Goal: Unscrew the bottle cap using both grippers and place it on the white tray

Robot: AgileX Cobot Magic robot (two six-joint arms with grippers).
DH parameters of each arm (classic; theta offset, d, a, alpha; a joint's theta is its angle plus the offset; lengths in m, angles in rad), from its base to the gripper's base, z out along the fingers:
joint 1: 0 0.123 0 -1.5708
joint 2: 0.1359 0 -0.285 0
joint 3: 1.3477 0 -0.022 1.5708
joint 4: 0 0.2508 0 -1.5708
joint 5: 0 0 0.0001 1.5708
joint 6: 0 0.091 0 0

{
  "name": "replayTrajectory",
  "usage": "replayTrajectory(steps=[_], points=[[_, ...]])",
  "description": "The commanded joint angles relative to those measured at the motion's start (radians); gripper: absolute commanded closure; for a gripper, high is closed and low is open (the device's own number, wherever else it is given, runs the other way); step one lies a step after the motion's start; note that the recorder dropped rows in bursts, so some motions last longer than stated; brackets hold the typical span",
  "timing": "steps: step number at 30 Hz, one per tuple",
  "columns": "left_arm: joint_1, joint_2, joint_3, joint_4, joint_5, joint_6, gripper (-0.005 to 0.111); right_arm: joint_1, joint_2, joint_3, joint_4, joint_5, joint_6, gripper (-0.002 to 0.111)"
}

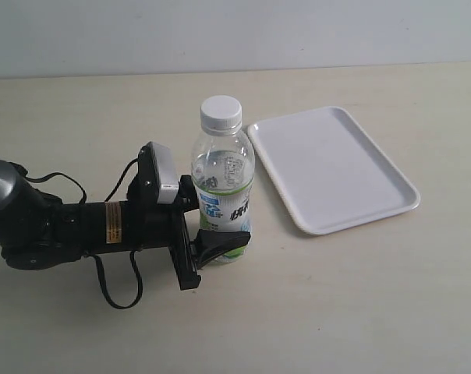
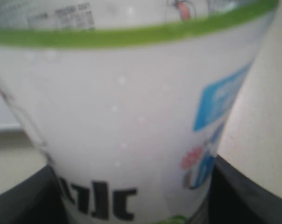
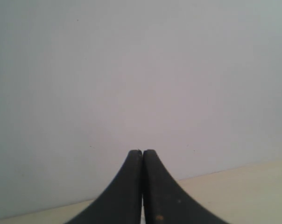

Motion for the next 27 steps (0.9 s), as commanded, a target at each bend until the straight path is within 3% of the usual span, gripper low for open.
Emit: replayTrajectory(steps=[1,4,10,13,15,16,19,21,27], points=[[-0.005,-0.006,-0.002,0.004,-0.016,0.001,0.106,-0.005,-0.006,0.004,-0.008,-0.035,0.165,0.108],[-0.005,-0.006,-0.002,0.013,-0.016,0.001,0.106,-0.005,0.004,-0.043,-0.008,-0.013,0.179,0.107],[-0.005,-0.008,-0.002,0.017,-0.016,0.001,0.106,-0.003,0.175,-0.320,-0.046,0.207,0.134,0.105],[-0.005,-0.008,-0.002,0.020,-0.016,0.001,0.106,-0.003,0.492,-0.658,0.010,0.556,-0.187,0.102],[-0.005,-0.008,-0.002,0.020,-0.016,0.001,0.106,-0.003,0.699,-0.887,0.162,0.853,-0.477,0.093],[-0.005,-0.008,-0.002,0.020,-0.016,0.001,0.106,-0.003,0.832,-1.030,0.303,1.054,-0.603,0.087],[-0.005,-0.008,-0.002,0.020,-0.016,0.001,0.106,-0.003,1.162,-1.329,0.673,1.384,-0.778,0.065],[-0.005,-0.008,-0.002,0.020,-0.016,0.001,0.106,0.004,1.299,-1.419,0.804,1.384,-0.769,0.058],[-0.007,-0.008,-0.013,0.020,-0.016,-0.003,0.106,0.203,1.486,-1.472,0.768,1.384,-0.815,0.047]])
